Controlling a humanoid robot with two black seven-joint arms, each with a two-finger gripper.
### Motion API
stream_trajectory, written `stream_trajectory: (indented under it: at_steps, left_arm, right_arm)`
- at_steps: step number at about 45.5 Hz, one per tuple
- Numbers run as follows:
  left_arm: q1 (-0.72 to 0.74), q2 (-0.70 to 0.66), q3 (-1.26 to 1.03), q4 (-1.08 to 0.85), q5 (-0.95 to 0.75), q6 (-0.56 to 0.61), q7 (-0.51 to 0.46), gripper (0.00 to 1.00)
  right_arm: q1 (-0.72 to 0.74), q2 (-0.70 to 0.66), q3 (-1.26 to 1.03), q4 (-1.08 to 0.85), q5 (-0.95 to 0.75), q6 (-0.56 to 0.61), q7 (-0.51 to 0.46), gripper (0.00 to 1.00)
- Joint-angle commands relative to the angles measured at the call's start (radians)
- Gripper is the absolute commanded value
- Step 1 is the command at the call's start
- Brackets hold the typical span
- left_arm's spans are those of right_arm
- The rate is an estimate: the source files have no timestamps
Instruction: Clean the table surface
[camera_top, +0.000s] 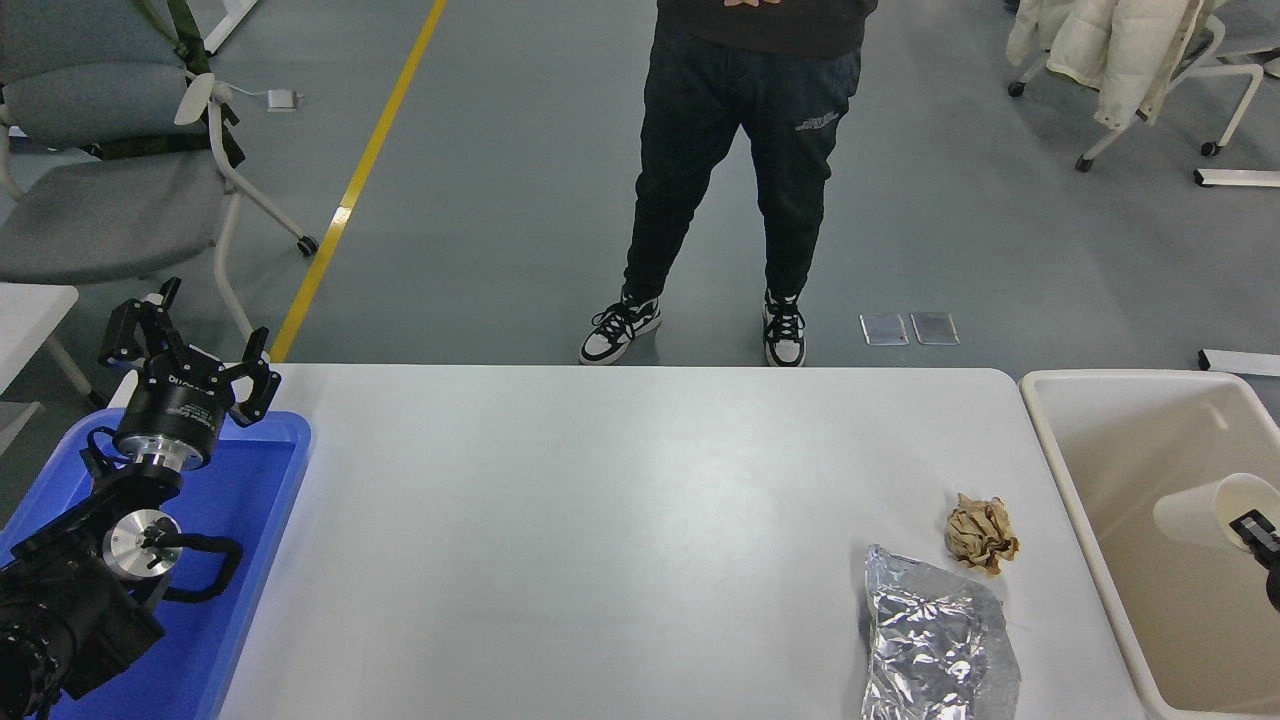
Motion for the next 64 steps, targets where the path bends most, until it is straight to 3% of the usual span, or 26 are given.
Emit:
stream_trajectory:
  at_steps: [1, 7, 9, 12, 15, 17, 29, 46, 52, 64]
  left_arm:
    - [0.0, 0.0, 0.0, 0.001, -0.001, 0.0, 0.0, 1.0]
    - [0.0, 0.0, 0.0, 0.001, 0.001, 0.0, 0.0, 1.0]
    - [0.0, 0.0, 0.0, 0.001, 0.001, 0.0, 0.0, 1.0]
    - [0.0, 0.0, 0.0, -0.001, 0.001, 0.0, 0.0, 1.0]
    - [0.0, 0.0, 0.0, 0.001, -0.001, 0.0, 0.0, 1.0]
    - [0.0, 0.0, 0.0, 0.001, -0.001, 0.0, 0.0, 1.0]
    - [0.0, 0.0, 0.0, 0.001, 0.001, 0.0, 0.0, 1.0]
    - [0.0, 0.0, 0.0, -0.001, -0.001, 0.001, 0.0, 1.0]
    - [0.0, 0.0, 0.0, -0.001, -0.001, 0.002, 0.0, 1.0]
    - [0.0, 0.0, 0.0, 0.001, -0.001, 0.002, 0.0, 1.0]
  right_arm:
    - [-0.001, 0.015, -0.044, -0.02, 0.051, -0.027, -0.004, 0.0]
    - [-0.001, 0.013, -0.044, -0.029, 0.059, -0.029, -0.003, 0.0]
    - [-0.001, 0.01, -0.041, -0.03, 0.066, -0.029, -0.003, 0.23]
    - [-0.001, 0.001, -0.041, -0.03, 0.083, -0.029, -0.003, 0.8]
    - [-0.001, -0.002, -0.045, -0.03, 0.092, -0.029, -0.003, 0.88]
    - [0.0, -0.005, -0.045, -0.035, 0.094, -0.029, -0.003, 0.99]
    - [-0.001, -0.01, -0.036, -0.052, 0.131, -0.029, -0.003, 0.99]
    - [0.063, -0.04, -0.027, -0.05, 0.483, -0.01, -0.003, 0.99]
    - [0.068, -0.086, -0.006, -0.038, 0.537, -0.003, -0.003, 0.99]
    - [0.072, -0.195, 0.408, 0.184, 0.536, 0.154, 0.0, 0.99]
